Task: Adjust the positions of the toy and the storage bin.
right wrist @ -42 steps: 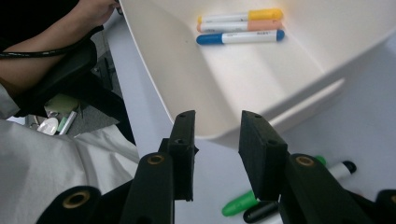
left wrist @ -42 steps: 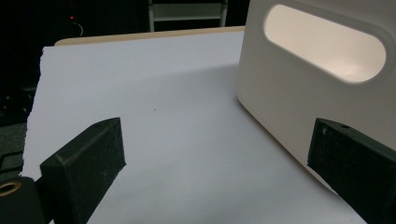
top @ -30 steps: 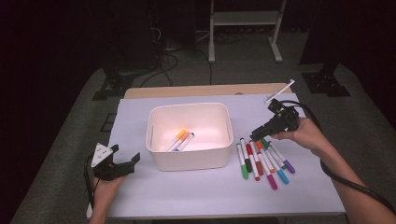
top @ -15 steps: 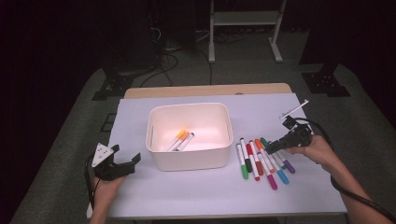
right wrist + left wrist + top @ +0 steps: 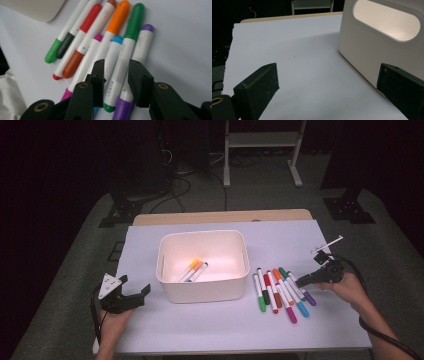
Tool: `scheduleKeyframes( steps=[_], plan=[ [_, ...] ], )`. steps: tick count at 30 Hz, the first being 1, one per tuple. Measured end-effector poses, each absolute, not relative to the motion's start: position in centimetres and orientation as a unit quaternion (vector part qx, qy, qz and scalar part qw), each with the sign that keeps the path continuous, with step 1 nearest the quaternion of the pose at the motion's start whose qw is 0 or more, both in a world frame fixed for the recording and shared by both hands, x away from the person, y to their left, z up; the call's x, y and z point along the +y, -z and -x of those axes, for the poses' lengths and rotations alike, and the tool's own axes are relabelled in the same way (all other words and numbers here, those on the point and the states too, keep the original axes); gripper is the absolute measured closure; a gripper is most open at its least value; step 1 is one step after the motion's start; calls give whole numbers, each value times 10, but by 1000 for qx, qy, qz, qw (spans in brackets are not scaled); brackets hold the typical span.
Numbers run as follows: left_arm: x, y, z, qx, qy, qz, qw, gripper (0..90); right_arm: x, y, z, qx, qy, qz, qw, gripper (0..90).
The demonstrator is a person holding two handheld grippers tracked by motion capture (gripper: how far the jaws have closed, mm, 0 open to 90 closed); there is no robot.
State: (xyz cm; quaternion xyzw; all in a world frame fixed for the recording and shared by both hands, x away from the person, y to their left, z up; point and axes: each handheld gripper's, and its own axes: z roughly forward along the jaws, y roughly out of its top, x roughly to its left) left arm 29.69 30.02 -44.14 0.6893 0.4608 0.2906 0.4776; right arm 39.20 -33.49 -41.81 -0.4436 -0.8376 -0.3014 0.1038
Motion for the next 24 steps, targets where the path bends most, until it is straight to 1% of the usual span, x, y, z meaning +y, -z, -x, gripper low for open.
scheduleKeyframes(
  steps=[6, 10, 14, 21, 24],
  plan=[
    [300, 441, -297, 461, -290, -690, 477, 26, -340, 426, -392, -837, 296, 451, 92, 663],
    [300, 442, -297, 462, -290, -690, 476, 26, -342, 432, -391, -839, 288, 456, 73, 682],
    [300, 442, -297, 462, -290, -690, 476, 26, -345, 435, -389, -838, 283, 461, 72, 687],
    [300, 442, -297, 461, -290, -690, 476, 27, -344, 435, -388, -841, 277, 461, 61, 692],
    [300, 442, -297, 461, -289, -691, 476, 26, -338, 433, -386, -849, 264, 456, 44, 697]
  ],
)
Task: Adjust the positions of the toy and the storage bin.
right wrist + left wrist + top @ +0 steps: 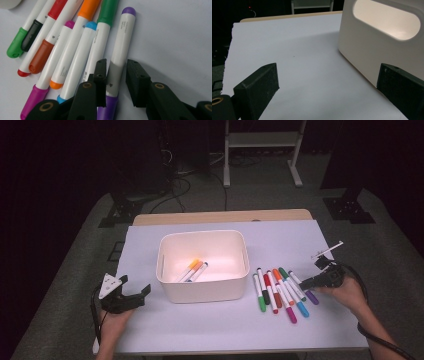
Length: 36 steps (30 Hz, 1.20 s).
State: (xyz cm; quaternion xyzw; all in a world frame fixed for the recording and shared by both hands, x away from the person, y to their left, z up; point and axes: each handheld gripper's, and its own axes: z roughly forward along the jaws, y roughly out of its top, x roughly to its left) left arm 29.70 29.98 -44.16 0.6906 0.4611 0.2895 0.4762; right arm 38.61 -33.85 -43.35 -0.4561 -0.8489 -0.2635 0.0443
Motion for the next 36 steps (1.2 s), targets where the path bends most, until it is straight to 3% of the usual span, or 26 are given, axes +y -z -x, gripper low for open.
scheduleKeyframes(
  steps=[8, 22, 36],
  plan=[
    [300, 442, -297, 461, -289, -690, 477, 26, -339, 433, -384, -843, 265, 467, 41, 753],
    [300, 442, -297, 463, -289, -690, 475, 26, -351, 430, -378, -832, 278, 477, 61, 758],
    [300, 441, -297, 462, -290, -691, 476, 27, -352, 383, -366, -828, 320, 450, 94, 757]
  ],
)
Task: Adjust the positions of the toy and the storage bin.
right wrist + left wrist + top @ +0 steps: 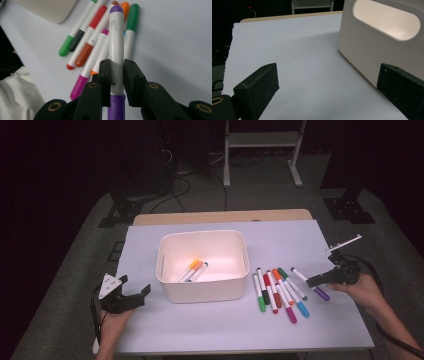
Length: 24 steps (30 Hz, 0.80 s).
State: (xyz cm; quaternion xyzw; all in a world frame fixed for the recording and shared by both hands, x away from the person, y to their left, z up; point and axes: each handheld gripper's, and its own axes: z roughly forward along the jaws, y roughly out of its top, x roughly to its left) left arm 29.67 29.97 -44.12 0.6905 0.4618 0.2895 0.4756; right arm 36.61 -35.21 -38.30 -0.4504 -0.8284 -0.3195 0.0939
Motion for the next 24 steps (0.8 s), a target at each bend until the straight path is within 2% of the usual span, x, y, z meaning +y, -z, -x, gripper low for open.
scheduleKeyframes(
  steps=[11, 24],
  plan=[
    [300, 441, -296, 462, -291, -690, 475, 26, -319, 333, -364, -848, 342, 393, 102, 757],
    [300, 441, -297, 462, -289, -689, 477, 26, -251, 270, -371, -879, 340, 316, 106, 757]
  ],
)
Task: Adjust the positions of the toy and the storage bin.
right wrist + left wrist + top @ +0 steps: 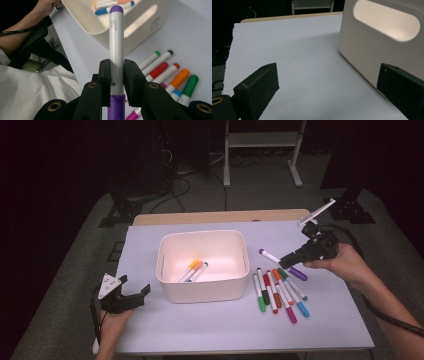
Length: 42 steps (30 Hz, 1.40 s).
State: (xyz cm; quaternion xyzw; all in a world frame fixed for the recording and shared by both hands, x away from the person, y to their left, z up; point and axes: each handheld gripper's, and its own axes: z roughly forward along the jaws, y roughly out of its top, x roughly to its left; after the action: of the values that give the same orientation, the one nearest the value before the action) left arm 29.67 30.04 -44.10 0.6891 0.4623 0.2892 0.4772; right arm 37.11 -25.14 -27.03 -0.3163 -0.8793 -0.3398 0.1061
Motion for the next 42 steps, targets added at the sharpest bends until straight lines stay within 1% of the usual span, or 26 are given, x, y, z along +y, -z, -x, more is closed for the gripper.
scheduleKeyframes(
  steps=[4, 6, 7, 9, 15, 23, 29, 30, 42],
  plan=[
    [300, 441, -296, 463, -288, -689, 478, 26, -236, 261, -373, -884, 339, 302, 109, 757],
    [301, 441, -296, 463, -288, -688, 479, 26, -217, 253, -376, -892, 334, 284, 109, 757],
    [301, 441, -296, 463, -288, -688, 479, 26, -217, 253, -376, -892, 334, 284, 109, 757],
    [301, 441, -296, 463, -288, -688, 479, 26, -203, 247, -378, -897, 330, 271, 112, 757],
    [301, 441, -296, 462, -287, -689, 480, 27, -177, 240, -382, -903, 326, 252, 120, 757],
    [302, 440, -296, 462, -288, -687, 482, 26, -139, 238, -391, -916, 311, 219, 131, 757],
    [302, 441, -296, 461, -288, -686, 484, 26, -119, 238, -396, -919, 309, 202, 138, 757],
    [302, 440, -296, 460, -288, -687, 484, 27, -110, 240, -397, -920, 309, 194, 144, 757],
    [299, 440, -297, 454, -287, -692, 482, 26, -72, 246, -408, -926, 297, 168, 160, 757]
  ],
)
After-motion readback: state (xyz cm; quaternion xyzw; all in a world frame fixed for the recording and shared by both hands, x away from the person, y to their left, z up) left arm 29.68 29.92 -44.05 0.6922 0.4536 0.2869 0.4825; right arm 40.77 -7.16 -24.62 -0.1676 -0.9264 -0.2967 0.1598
